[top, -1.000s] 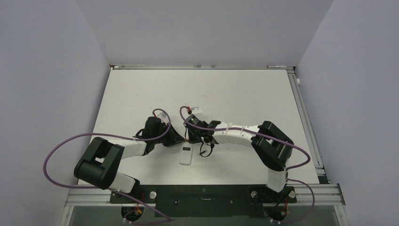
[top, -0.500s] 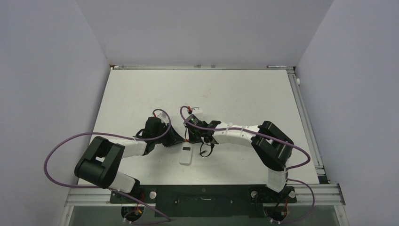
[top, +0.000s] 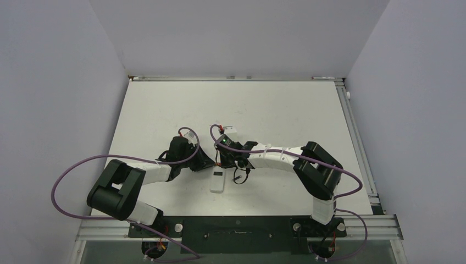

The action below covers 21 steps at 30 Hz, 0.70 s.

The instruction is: Load the batteries into the remote control

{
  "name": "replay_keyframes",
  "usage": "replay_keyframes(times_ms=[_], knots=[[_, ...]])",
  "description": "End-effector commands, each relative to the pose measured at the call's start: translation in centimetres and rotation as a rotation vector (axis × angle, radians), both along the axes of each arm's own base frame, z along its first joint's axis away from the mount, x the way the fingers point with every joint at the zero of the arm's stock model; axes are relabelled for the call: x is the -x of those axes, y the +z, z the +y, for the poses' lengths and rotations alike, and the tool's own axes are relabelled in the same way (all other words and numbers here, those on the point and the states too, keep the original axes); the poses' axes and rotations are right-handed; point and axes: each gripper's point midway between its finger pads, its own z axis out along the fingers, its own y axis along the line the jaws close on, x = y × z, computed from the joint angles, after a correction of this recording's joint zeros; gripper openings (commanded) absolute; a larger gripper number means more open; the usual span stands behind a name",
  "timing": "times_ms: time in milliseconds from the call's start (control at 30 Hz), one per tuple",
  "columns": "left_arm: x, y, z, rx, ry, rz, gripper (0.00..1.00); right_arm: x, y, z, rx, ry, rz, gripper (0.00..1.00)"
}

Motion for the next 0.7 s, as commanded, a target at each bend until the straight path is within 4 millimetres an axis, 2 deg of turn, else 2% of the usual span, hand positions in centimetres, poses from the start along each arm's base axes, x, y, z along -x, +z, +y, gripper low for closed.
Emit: replay_keyframes(times_ms=[0,400,667], knots=[[-1.0,2.4,-1.1,0.056,-0.024,-0.083,0.17,0.7,0.0,1.6,-0.044,0.017,0.008,0.10],[-0.7,2.3,-1.2,0.060,-0.036,-0.083,0.17,0.0,-1.1,2.0,0.011,0.018,0.011,0.10],[-0.7,2.2,-1.2,0.060,-0.039,-0.084,0.17,0.5,-2.0,1.5,0.069,0.050,0.032,0.09]])
